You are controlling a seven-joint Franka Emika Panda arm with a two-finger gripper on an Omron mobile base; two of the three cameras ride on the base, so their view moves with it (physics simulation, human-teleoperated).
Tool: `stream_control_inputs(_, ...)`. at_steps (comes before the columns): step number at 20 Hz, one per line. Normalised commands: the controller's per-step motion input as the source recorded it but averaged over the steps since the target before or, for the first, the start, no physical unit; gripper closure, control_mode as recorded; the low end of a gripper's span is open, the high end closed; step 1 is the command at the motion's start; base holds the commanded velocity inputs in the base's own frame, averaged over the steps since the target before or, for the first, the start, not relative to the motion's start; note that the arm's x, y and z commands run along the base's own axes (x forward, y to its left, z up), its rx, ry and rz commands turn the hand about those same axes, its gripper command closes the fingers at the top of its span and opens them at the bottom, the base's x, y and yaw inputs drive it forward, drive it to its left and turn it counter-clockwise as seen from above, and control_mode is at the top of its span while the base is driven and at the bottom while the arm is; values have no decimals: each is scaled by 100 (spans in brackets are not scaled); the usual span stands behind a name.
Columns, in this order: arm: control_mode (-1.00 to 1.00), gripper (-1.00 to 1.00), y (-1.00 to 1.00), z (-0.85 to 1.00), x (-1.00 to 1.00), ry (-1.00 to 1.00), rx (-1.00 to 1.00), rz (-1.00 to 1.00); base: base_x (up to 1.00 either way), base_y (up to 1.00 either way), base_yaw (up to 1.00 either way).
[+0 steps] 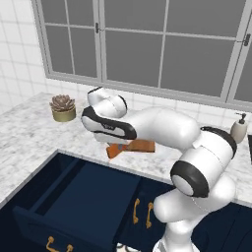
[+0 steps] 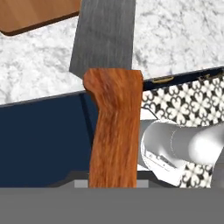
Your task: Pick up the knife from the drawer and place it on the cutting board. Then place the meat from the plate to the cutting board.
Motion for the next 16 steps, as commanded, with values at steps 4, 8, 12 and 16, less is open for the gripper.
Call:
stream_control_inputs(4,-100,100,-65,-19,100,6,-2,3,0,0,0)
stream_control_inputs(8,-100,100,-72,-17,100,0,0,3,0,0,0)
stream_control_inputs(12,-100,100,-39,-78,100,0,-4,11,0,0,0)
stream_control_inputs(16,-100,100,-21,-72,100,-2,-3,10,0,0,0)
